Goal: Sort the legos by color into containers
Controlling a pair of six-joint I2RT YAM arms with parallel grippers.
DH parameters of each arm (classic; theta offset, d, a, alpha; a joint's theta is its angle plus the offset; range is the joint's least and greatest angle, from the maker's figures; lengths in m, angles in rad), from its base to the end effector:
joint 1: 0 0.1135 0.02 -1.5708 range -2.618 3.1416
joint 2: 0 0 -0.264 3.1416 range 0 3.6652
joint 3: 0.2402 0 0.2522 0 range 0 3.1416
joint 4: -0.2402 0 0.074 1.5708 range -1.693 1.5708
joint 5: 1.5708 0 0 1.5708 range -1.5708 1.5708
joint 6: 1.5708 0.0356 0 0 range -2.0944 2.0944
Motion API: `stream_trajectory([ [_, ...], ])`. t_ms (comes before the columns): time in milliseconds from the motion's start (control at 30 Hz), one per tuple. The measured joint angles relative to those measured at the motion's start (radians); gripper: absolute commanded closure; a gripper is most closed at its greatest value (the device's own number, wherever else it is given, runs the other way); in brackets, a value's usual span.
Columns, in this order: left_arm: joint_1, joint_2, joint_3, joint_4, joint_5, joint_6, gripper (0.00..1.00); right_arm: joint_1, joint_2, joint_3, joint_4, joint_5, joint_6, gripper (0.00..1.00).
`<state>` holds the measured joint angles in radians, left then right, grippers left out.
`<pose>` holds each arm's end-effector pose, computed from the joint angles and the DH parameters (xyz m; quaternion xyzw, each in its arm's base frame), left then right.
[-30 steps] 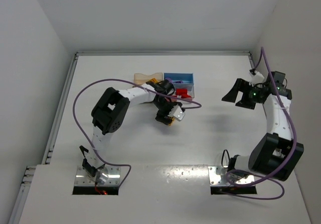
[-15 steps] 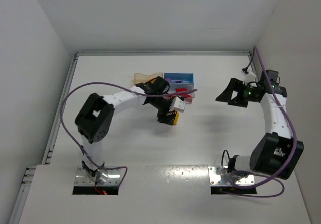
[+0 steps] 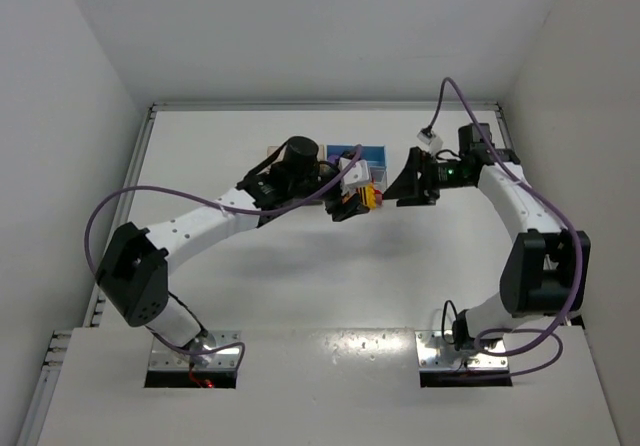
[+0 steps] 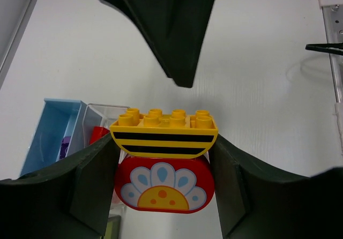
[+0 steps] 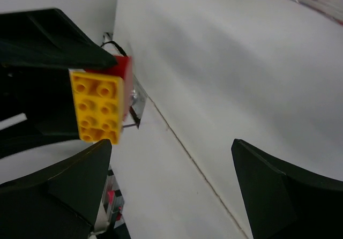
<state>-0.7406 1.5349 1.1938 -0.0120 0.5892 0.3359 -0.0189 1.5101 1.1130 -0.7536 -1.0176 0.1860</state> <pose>0.2514 -0.2566 0.3161 0.5450 0.5888 -0.3433 0.4882 0.2914 0.0248 0.2530 -0.0137 0.8600 0.4900 0.1417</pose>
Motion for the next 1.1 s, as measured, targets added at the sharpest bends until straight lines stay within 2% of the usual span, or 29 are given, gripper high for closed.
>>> stream_trajectory([
  [300,-0.02,0.008,0.0,-0.001,-0.063,-0.002,0.7,0.103,0.038,0.132,0.058,-0.048,0.041,0.07],
  [500,-0.027,0.043,0.007,-0.004,-0.072,0.003,0.7,0.156,0.051,0.137,0.05,-0.031,0.017,0.15],
  [733,-0.027,0.065,0.038,-0.012,-0.078,0.003,0.7,0.193,0.057,0.137,0.04,-0.003,-0.008,0.5],
  [767,-0.027,0.065,0.041,-0.011,-0.078,0.003,0.7,0.193,0.059,0.137,0.04,-0.002,-0.009,0.61],
  [833,-0.029,0.066,0.045,-0.011,-0.083,0.01,0.69,0.187,0.066,0.136,0.042,0.003,0.001,0.73],
  [867,-0.029,0.066,0.045,-0.012,-0.09,0.018,0.66,0.184,0.07,0.136,0.042,0.005,0.011,0.86],
  [900,-0.031,0.067,0.045,-0.012,-0.099,0.026,0.51,0.179,0.076,0.136,0.038,0.008,0.032,0.91],
  [967,-0.036,0.067,0.045,-0.011,-0.118,0.032,0.38,0.172,0.083,0.135,0.037,0.005,0.043,1.0],
  [1033,-0.04,0.068,0.045,-0.01,-0.132,0.032,0.22,0.167,0.088,0.135,0.037,-0.008,0.05,1.0],
  [1067,-0.04,0.068,0.045,-0.01,-0.135,0.028,0.1,0.167,0.088,0.135,0.038,-0.01,0.046,1.0],
  [1100,-0.04,0.068,0.045,-0.01,-0.135,0.02,0.06,0.166,0.088,0.135,0.042,-0.019,0.033,1.0],
])
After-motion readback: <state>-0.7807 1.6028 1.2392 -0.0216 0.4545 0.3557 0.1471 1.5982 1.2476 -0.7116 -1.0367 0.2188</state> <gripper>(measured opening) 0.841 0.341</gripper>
